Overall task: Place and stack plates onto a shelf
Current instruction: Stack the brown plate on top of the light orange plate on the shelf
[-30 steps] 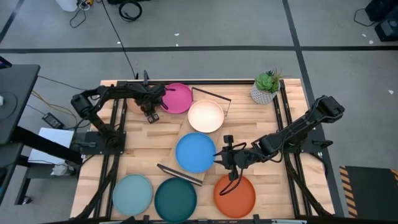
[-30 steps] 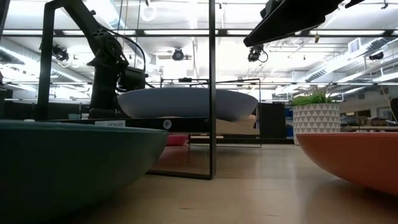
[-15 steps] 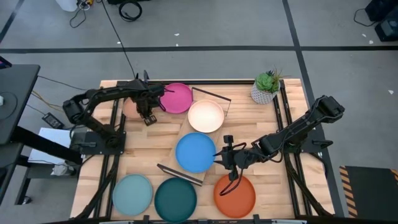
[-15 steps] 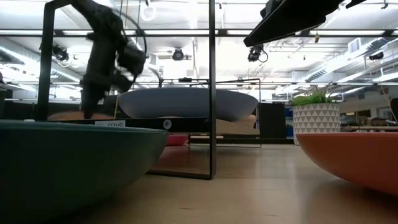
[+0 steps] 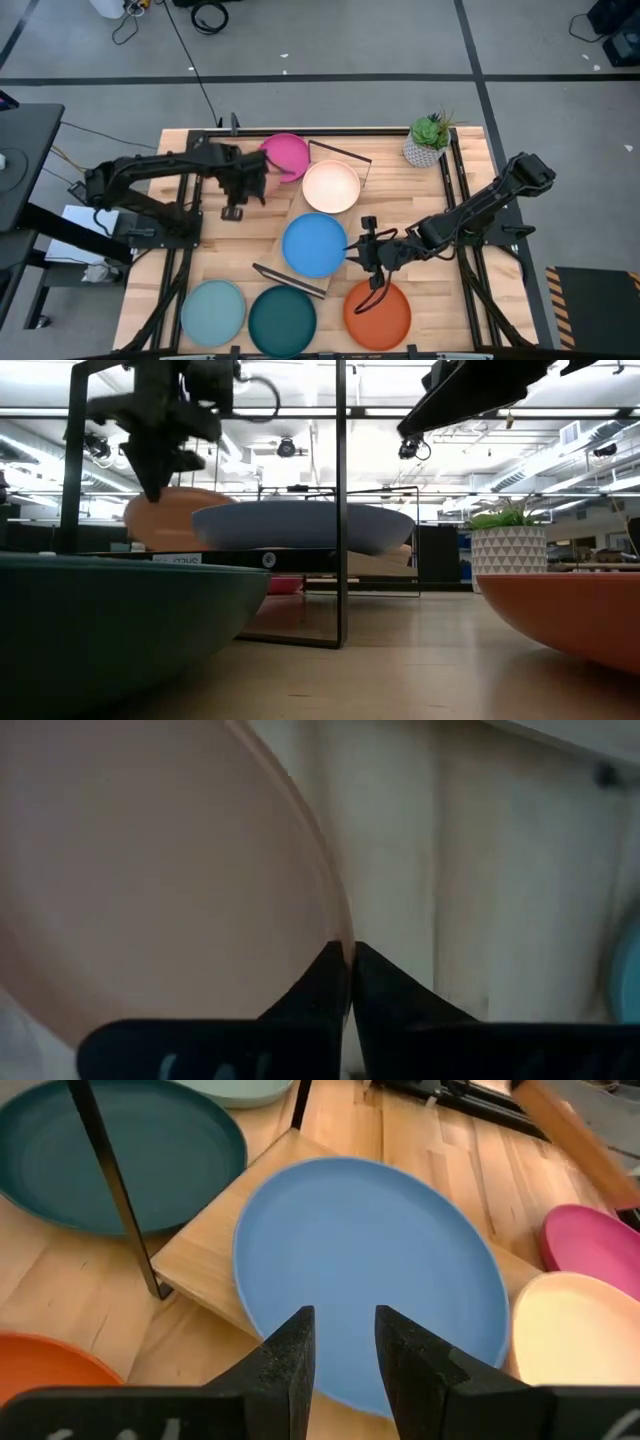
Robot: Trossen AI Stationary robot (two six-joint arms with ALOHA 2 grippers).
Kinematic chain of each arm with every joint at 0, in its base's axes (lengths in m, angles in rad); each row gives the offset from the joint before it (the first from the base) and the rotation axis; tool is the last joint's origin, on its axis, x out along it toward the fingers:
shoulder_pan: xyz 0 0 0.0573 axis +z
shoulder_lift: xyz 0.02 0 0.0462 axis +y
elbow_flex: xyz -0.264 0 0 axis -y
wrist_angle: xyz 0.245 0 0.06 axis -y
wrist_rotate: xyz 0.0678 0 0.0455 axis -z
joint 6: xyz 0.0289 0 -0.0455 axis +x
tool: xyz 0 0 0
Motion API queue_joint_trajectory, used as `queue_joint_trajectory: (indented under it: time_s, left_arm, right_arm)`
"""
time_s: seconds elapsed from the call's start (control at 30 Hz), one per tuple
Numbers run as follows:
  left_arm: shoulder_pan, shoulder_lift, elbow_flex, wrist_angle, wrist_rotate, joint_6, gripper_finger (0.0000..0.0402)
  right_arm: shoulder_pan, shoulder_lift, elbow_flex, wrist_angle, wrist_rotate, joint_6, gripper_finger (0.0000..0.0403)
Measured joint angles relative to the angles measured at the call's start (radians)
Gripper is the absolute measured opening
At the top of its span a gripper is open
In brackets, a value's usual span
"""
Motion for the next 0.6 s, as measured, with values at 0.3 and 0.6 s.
queue_joint_trajectory:
  time_s: [0.3, 0.6]
  left_arm:
    - [-0.264, -0.003, 0.0, 0.07, -0.13, 0.323, 0.0019]
    - [-0.332, -0.002, 0.0, 0.325, -0.25, 0.583, 0.0015]
  right_arm:
    - [0.022, -0.11, 0.0, -0.078, 0.037, 0.063, 0.0114]
    - [0.037, -0.124, -0.001, -0.09, 0.054, 0.109, 0.0114]
